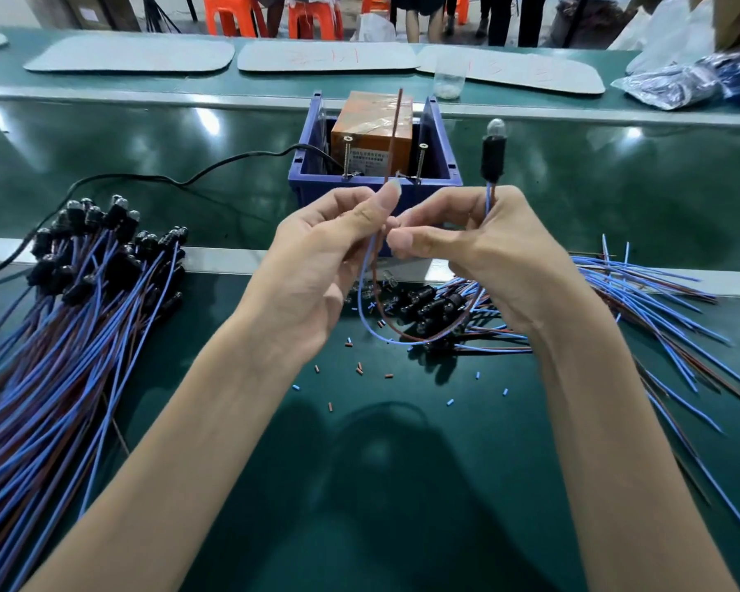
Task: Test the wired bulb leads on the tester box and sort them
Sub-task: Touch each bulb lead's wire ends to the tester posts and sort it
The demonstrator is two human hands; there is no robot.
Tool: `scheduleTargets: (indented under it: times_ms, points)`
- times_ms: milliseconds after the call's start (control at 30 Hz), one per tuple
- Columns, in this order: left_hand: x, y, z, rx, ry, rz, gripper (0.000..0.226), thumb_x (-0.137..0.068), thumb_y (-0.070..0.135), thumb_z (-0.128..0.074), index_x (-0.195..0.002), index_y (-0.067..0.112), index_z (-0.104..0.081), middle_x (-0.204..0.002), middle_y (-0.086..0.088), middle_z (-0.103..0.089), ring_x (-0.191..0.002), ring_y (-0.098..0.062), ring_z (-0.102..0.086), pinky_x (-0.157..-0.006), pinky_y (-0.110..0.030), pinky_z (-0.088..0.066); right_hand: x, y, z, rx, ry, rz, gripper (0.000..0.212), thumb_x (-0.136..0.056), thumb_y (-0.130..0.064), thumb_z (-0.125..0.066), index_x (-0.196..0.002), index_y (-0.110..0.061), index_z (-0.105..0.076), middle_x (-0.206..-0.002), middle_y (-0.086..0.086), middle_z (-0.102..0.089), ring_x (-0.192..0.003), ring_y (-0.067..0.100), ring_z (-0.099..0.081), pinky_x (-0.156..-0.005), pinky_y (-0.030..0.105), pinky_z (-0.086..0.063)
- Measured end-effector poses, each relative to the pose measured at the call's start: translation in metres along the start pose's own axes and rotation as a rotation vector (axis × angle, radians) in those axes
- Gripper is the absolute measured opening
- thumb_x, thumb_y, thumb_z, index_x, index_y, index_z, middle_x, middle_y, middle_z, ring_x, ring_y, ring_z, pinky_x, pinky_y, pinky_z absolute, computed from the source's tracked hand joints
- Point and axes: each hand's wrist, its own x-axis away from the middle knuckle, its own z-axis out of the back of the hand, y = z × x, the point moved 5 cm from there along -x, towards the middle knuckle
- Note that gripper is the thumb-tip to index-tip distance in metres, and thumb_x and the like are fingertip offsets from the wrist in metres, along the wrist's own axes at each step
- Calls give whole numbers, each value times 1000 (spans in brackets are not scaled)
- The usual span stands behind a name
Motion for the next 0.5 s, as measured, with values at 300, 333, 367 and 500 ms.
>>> scheduleTargets:
  times_ms: [300,333,367,500]
  points:
    - [3,-9,-8,92,29,27,16,-91,15,-58,-76,10,-55,-59,3,-63,-53,-6,-61,-56,-17,-52,-1,1,-9,-73,62,-52,13,-82,-1,-69,-74,-7,-62,-56,-3,-64,-46,2,-59,-41,4,-34]
    - [2,-7,-4,74,81,-1,15,-91,17,-59,-77,12,-55,-56,5,-60,-51,-5,-60,-54,-16,-51,-1,0,-9,-102,77,-70,15,-84,-1,-67,-74,-8,-60,-59,-1,-66,-50,6,-64,-41,4,-35]
    - [1,-4,0,32,142,-42,14,-90,18,-60,-78,14,-54,-56,7,-58,-52,-4,-60,-54,-16,-51,-2,1,-9,-140,102,-93,15,-88,-2,-63,-75,-8,-57,-62,1,-69,-54,9,-68,-40,5,-36]
    - [-2,11,19,-158,302,-182,16,-93,26,-60,-81,21,-52,-56,10,-58,-50,-6,-61,-48,-16,-47,-3,2,4,-204,236,-121,18,-97,-10,-53,-80,-12,-48,-76,6,-74,-61,11,-71,-35,8,-34]
